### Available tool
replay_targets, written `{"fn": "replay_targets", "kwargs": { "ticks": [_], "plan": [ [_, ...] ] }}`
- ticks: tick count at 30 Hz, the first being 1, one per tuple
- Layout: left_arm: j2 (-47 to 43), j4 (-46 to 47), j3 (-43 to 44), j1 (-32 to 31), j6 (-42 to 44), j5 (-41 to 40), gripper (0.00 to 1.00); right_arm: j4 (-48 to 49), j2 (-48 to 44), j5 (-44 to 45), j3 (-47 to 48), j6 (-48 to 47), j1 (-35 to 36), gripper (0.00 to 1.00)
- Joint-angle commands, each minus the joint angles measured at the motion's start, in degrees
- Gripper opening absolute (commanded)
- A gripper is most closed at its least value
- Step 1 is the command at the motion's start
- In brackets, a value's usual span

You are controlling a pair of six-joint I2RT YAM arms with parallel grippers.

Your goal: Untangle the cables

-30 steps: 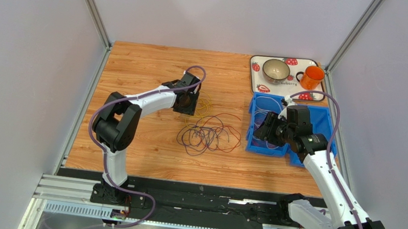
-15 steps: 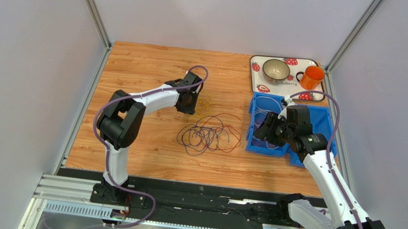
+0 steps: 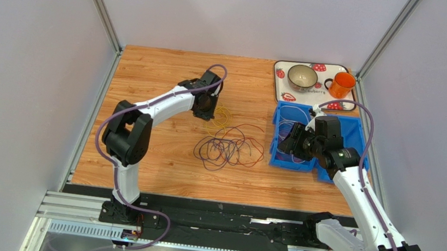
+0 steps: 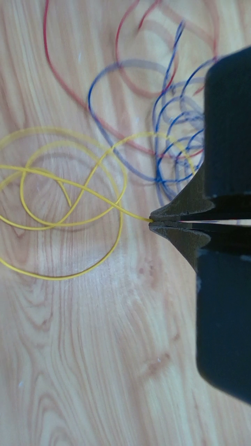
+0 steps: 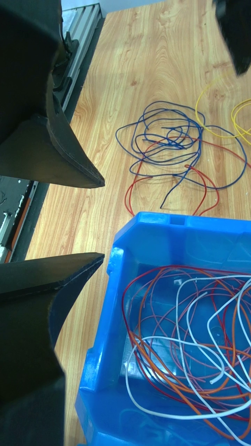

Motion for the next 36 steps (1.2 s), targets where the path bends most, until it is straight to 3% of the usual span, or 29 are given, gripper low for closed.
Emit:
{"fn": "replay_targets", "kwargs": {
  "ticks": [1, 5, 13, 17, 21, 25, 32, 36],
  "plan": [
    [-13.57, -7.11, 12.17, 0.22, 0.40, 3.25, 0.00, 1.49, -1.71, -1.96, 1.58, 0.96, 0.02, 0.52],
    [-18.41, -13.18, 23.00, 0.13, 1.54, 4.92, 0.00, 2.02, -2.07, -4.07, 2.63, 1.83, 0.20, 0.53],
    [-29.40, -10.29, 36.02, -0.13, 2.95, 12.31, 0.00, 2.98, -4.88, -7.67, 4.92, 2.01, 1.16, 0.55],
    [-33.09, -8.09, 30.06, -0.04, 3.30, 8.02, 0.00, 4.39, -6.11, -10.92, 5.10, 2.01, 1.95, 0.57],
    [-34.94, -5.73, 19.01, -0.04, 1.29, 9.32, 0.00, 7.11, -7.69, -16.28, 4.75, 1.75, 3.88, 0.62],
    [-36.87, -3.17, 13.53, -0.04, -0.12, 9.50, 0.00, 9.14, -8.13, -14.45, 4.48, 2.89, 5.91, 0.66],
    [-41.43, -2.90, 5.19, -0.04, -1.27, 7.57, 0.00, 9.05, 1.70, -9.09, 7.03, 9.12, 9.85, 0.65],
    [-45.48, -2.90, -4.63, -0.04, -2.41, 5.37, 0.00, 9.40, 8.12, -5.49, 9.92, 9.83, 14.60, 0.65]
  ]
}}
